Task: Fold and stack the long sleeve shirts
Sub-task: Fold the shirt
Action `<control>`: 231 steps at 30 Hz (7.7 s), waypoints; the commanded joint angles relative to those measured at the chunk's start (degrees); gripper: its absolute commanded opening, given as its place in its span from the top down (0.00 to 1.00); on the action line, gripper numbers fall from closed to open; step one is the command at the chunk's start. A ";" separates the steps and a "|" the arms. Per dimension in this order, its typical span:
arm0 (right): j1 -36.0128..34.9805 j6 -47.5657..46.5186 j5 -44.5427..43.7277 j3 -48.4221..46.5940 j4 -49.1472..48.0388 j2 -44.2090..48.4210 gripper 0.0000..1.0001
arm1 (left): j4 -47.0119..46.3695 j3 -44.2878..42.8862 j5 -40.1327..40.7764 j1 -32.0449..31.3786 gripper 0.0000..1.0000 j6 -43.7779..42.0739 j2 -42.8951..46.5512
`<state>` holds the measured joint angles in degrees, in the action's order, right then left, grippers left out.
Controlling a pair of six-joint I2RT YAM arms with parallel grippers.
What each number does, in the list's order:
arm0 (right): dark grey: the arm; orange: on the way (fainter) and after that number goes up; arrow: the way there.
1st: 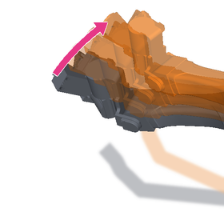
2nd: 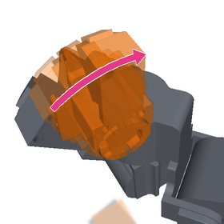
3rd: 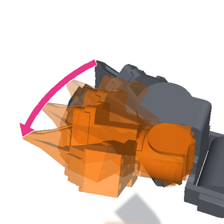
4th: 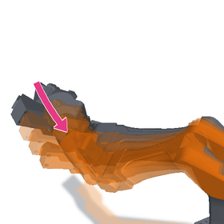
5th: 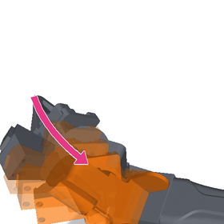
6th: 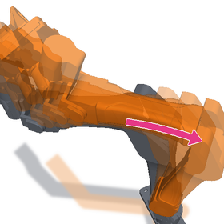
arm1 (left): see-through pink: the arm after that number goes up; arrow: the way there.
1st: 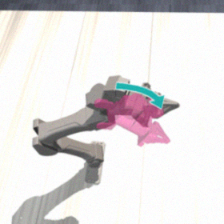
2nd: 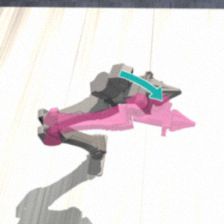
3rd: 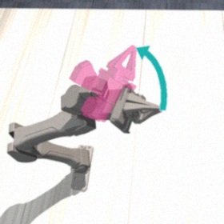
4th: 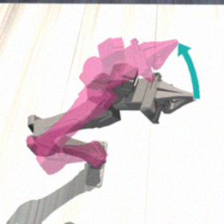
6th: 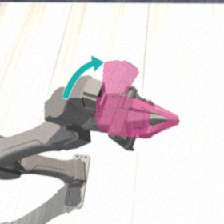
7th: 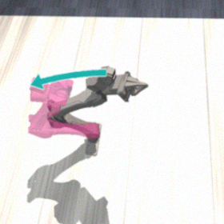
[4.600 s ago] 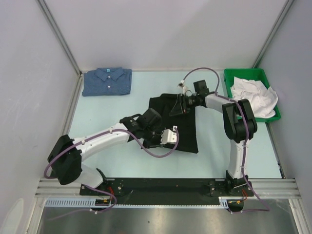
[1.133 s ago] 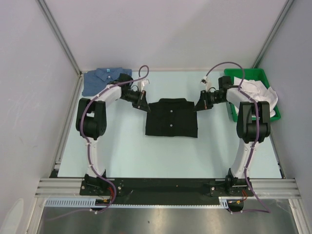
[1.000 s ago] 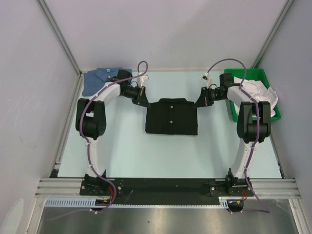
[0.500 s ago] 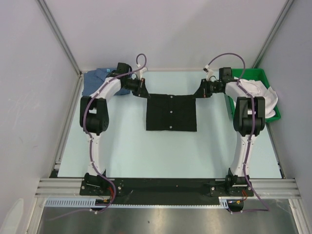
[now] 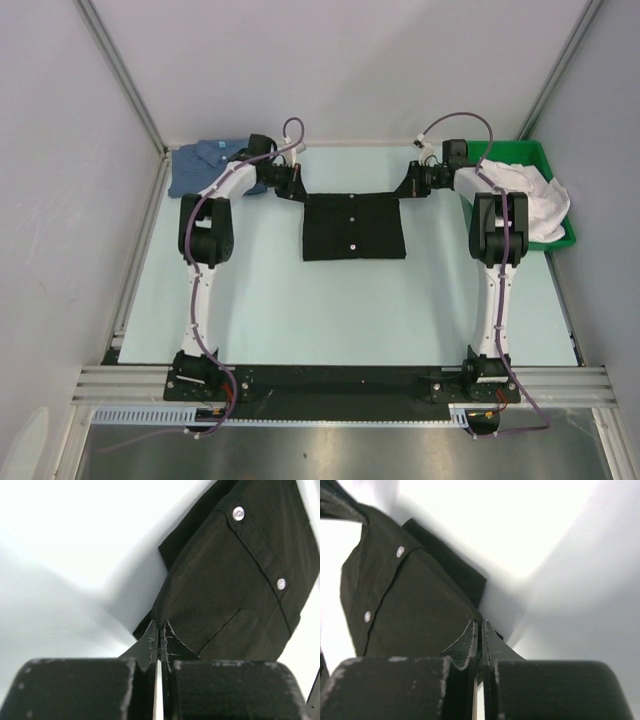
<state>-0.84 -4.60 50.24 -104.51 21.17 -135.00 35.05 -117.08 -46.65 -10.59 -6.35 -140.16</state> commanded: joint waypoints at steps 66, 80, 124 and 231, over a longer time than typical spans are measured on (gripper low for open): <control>0.40 -8.66 1.44 34.02 21.34 27.85 0.45 | 0.29 47.29 -10.02 2.59 0.59 -8.33 32.38; -11.09 11.63 1.89 38.23 -11.79 50.44 0.00 | -28.67 48.24 -1.96 -5.41 0.01 11.59 61.73; -4.50 31.60 18.75 39.47 -13.54 30.32 0.00 | -49.36 62.59 -19.36 -7.07 0.01 37.45 40.40; 4.71 29.12 6.71 31.12 -11.50 34.98 0.00 | -45.07 28.30 0.87 -16.74 0.01 45.02 13.56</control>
<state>3.31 26.79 56.93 -72.42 8.21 -102.08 -12.69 -88.23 -48.38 -27.77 40.36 -132.20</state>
